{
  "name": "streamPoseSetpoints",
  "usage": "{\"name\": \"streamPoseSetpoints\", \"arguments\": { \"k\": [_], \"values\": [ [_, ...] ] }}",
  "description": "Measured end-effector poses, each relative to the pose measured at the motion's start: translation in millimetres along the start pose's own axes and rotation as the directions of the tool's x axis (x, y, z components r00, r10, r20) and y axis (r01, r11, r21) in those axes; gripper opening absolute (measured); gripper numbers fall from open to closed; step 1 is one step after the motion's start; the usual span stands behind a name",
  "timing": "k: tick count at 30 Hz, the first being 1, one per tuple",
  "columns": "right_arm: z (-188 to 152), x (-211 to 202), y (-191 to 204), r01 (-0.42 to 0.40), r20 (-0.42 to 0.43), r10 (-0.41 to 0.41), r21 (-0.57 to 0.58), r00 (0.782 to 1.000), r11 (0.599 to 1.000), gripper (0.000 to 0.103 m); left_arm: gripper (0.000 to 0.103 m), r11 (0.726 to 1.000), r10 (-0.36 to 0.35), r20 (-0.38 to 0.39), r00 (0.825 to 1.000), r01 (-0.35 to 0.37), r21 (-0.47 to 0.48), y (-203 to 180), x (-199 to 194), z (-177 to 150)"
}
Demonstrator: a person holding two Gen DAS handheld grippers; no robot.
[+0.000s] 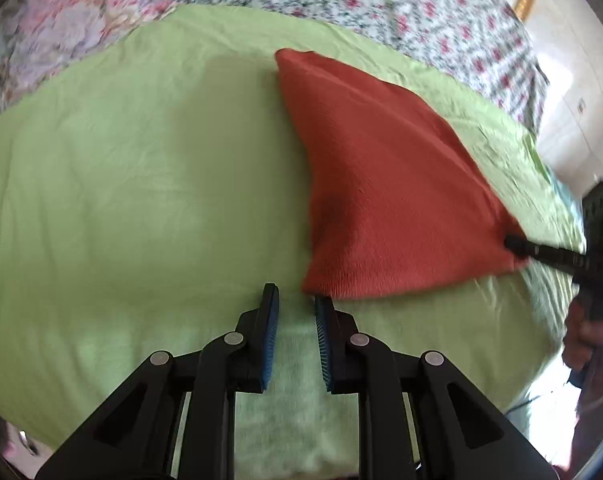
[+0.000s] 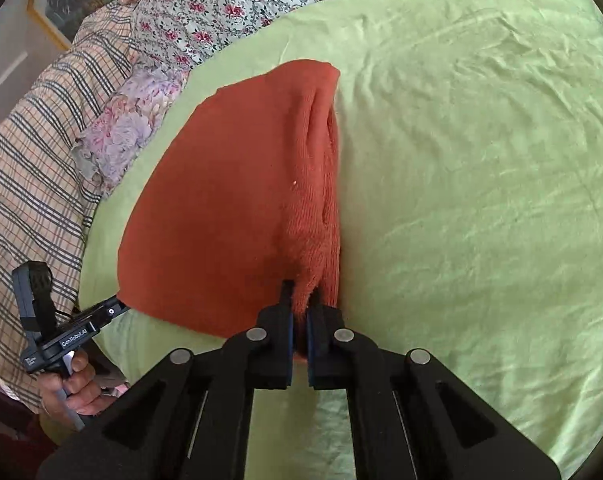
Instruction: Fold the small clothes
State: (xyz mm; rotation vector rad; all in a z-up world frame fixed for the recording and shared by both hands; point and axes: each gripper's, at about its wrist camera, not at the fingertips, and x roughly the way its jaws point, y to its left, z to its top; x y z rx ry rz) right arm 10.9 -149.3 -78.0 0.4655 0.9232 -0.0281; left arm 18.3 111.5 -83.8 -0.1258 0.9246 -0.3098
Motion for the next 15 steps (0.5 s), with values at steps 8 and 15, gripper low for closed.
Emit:
{"name": "streamPoseSetpoints", "arguments": {
  "k": [8,15],
  "values": [
    [29,-43,4,0.031,0.119,-0.032,0.012,0.992,0.999,0.008,0.02,0.972,-0.206,0.124,0.971,0.188,0.143,-24,-55,23],
    [87,15,30,-0.03,0.085,0.034,-0.04,0.996,0.999,0.008,0.02,0.973,-0.213,0.076,0.974,0.204,0.111,-30,3,61]
  ]
}}
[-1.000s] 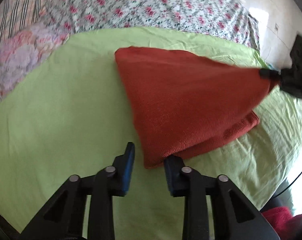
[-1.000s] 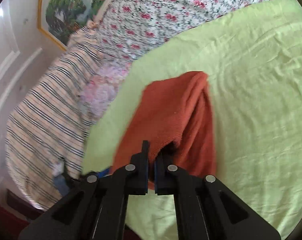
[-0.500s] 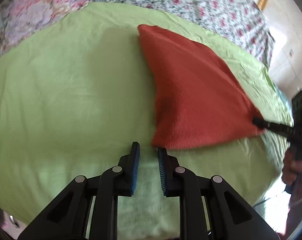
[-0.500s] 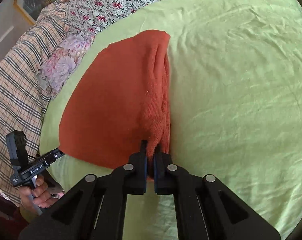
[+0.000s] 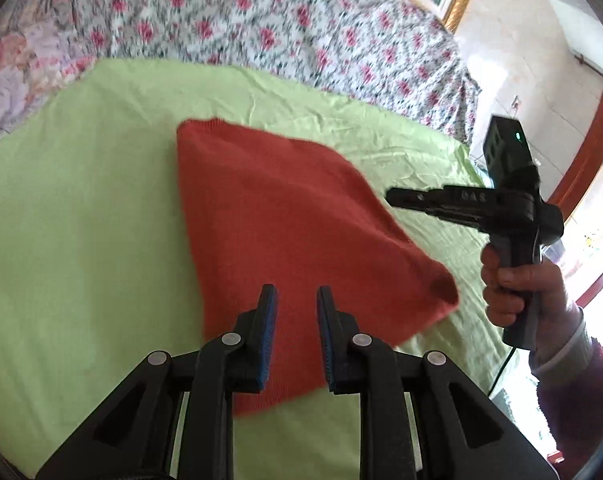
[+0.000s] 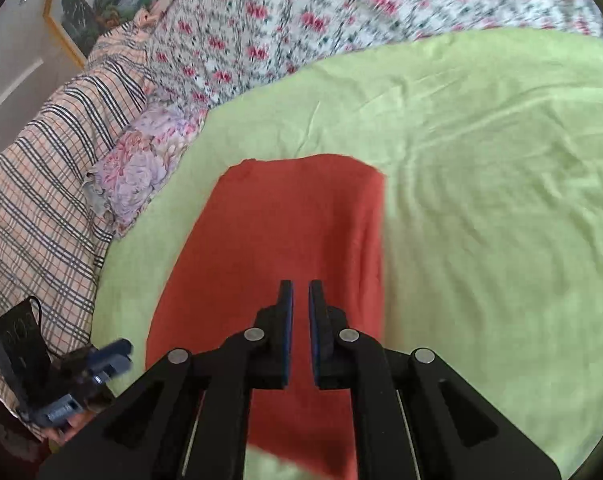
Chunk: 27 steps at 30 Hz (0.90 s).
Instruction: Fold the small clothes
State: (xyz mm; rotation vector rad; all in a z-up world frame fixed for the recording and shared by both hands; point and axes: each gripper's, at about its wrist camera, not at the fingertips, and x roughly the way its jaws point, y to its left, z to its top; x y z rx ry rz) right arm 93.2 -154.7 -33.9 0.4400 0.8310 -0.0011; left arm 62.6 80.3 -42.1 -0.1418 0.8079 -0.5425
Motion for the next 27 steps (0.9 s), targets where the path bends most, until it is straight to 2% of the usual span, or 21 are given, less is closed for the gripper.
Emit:
{"name": "streamPoseSetpoints", "arguments": {
  "k": [2,4,7,9,14,17,21,24,25,27],
  "values": [
    [9,19,-2,0.008,-0.021,-0.008,0.0,1.0,1.0,0.008,0.02,1.0,-0.001,-0.017,1.0,0.001,0.006,5,11,1],
    [15,36,-5,0.004,-0.051,-0.003,0.002,0.999,1.0,0.008,0.019,0.999,0.032,-0.037,0.999,-0.032,0.016,7,19,-3],
    [19,61,-18,0.086,-0.092,-0.086,-0.003,0.992,0.996,0.008,0.011,0.999,0.053,-0.062,0.997,-0.053,0.013,17,28,-11],
    [22,73,-30,0.097,-0.102,-0.095,0.016,0.99,0.995,0.0,0.01,0.999,0.044,-0.053,0.998,-0.044,0.004,21,30,-14],
    [28,80,-38,0.114,-0.088,-0.112,0.024,0.99,0.993,0.0,0.01,0.998,0.054,-0.044,0.998,-0.054,-0.014,19,24,-15],
    [25,66,-31,0.12,-0.069,-0.119,0.015,0.991,0.993,0.003,0.012,0.998,0.054,-0.032,0.998,-0.054,-0.025,14,15,-18],
    [3,27,-9,0.058,-0.031,-0.058,-0.006,0.998,0.998,0.004,0.015,0.998,0.048,-0.028,0.998,-0.049,-0.039,12,8,-24],
    [-30,6,8,0.034,-0.056,-0.037,-0.056,0.998,0.998,0.004,0.016,0.998,0.044,-0.033,0.998,-0.045,-0.035,11,8,-29],
    [-39,5,11,0.036,-0.076,-0.041,-0.066,0.996,0.997,0.004,0.016,0.998,0.044,-0.039,0.998,-0.045,-0.031,11,10,-32],
    [-62,7,8,0.111,-0.102,-0.123,-0.112,0.987,0.987,0.003,0.015,0.999,0.039,-0.051,0.998,-0.041,-0.035,11,13,-37]
  ]
}}
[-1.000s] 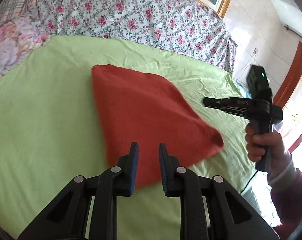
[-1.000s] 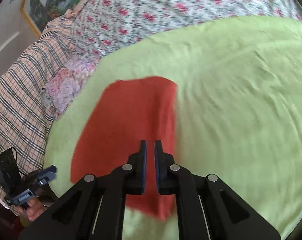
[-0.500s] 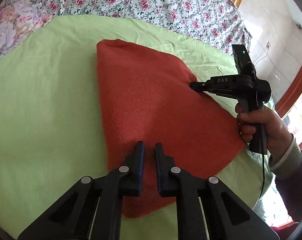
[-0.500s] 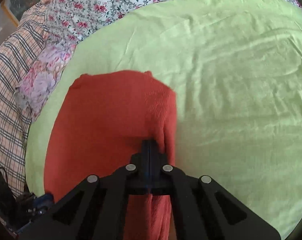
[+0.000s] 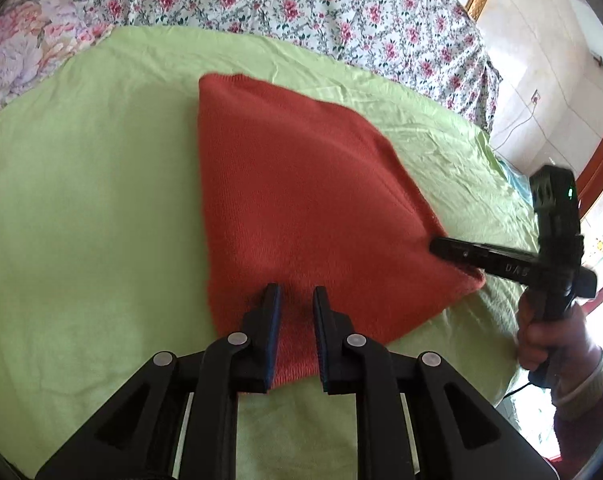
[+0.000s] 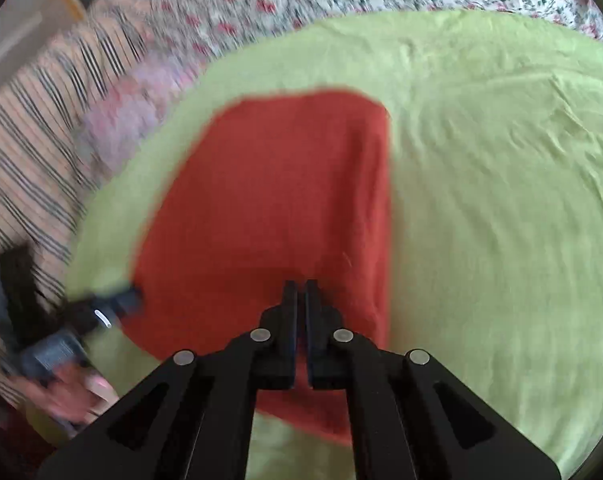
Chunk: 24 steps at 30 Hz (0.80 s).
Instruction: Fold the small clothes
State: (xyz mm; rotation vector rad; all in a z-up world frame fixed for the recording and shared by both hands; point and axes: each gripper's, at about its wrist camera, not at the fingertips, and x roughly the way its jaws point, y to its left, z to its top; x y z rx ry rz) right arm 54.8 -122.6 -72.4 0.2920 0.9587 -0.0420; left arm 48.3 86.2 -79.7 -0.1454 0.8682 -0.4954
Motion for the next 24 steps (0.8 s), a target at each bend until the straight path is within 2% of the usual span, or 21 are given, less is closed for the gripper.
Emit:
{"name": "streamPoseSetpoints", "arguments": {
  "k": [1,2,4,8,11,24],
  "values": [
    [-8,1,-3,0.016,0.005,-0.016,-0.006,1.0,1.0,0.001,0.015,1.0,0.003,-0.006,1.0,-0.003,0.001,0,2,-2],
    [-15,2,-11,-0.003,0.026,0.003,0.017,1.0,1.0,0.0,0.015,1.0,0.013,-0.009,1.0,-0.013,0.008,-2,3,-5],
    [-15,0,-17,-0.02,0.04,0.018,0.055,0.999,0.998,0.0,0.015,0.999,0.031,-0.008,0.999,-0.031,0.022,-5,3,-9],
    [-15,-2,-13,0.002,0.058,-0.004,0.034,0.998,0.999,0.0,0.016,1.0,0.029,-0.005,1.0,-0.029,0.005,-2,1,-15],
    [-19,-5,-18,-0.016,0.069,0.012,0.057,0.998,0.998,0.0,0.016,1.0,0.031,-0.005,1.0,-0.031,-0.003,-1,0,-18],
    [-40,-15,-14,0.011,0.069,-0.014,0.044,0.998,0.999,0.0,0.019,0.996,0.09,-0.013,0.996,-0.09,-0.001,-6,-5,-24]
  ]
}}
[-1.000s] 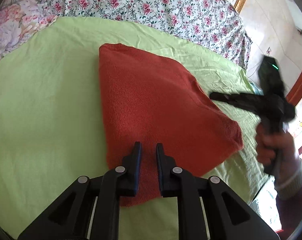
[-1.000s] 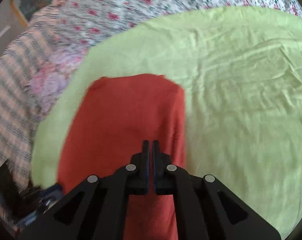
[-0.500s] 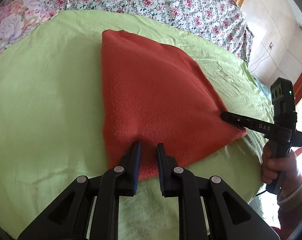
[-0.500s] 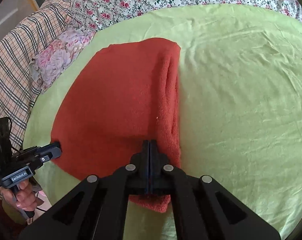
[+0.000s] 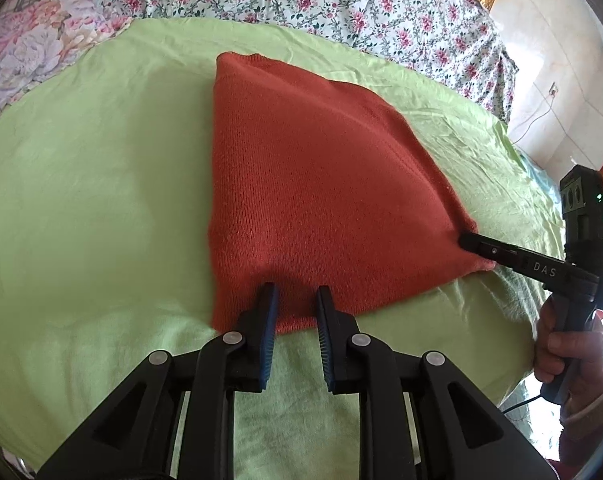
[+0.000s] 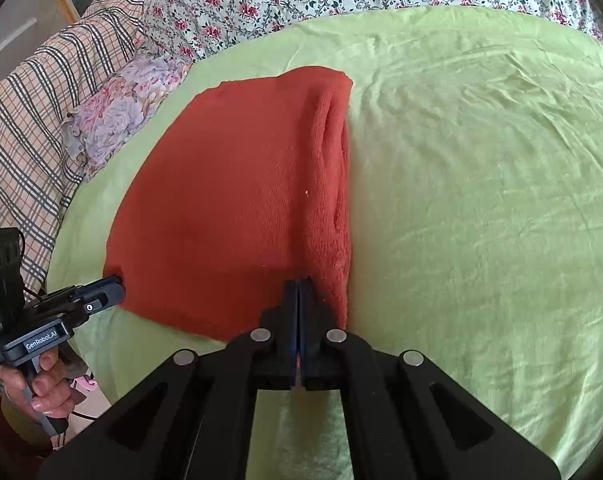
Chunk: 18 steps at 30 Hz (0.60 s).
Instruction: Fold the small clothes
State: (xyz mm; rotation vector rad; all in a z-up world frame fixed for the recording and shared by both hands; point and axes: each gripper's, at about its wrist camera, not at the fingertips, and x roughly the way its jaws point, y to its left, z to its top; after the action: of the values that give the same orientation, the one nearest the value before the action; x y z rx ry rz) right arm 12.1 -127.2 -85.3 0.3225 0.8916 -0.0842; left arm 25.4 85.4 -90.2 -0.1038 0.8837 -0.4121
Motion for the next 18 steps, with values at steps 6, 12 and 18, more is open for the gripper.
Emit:
{"name": "streamPoseSetpoints", "arguments": {
  "k": [6,12,18],
  "values": [
    [10,-16,3,-0.025,0.022,0.025,0.027,0.999,0.999,0.005,0.036,1.0,0.02,0.029,0.999,-0.019,-0.004,2,-24,3],
    [41,-15,-14,-0.049,0.059,0.044,0.085,0.997,0.995,0.038,0.043,0.997,0.045,0.047,0.998,-0.042,-0.068,25,-22,31],
    [84,23,-32,-0.113,0.05,0.105,0.192,0.993,0.975,0.039,0.043,0.989,0.006,0.022,1.0,-0.002,-0.145,49,6,68]
  ]
}}
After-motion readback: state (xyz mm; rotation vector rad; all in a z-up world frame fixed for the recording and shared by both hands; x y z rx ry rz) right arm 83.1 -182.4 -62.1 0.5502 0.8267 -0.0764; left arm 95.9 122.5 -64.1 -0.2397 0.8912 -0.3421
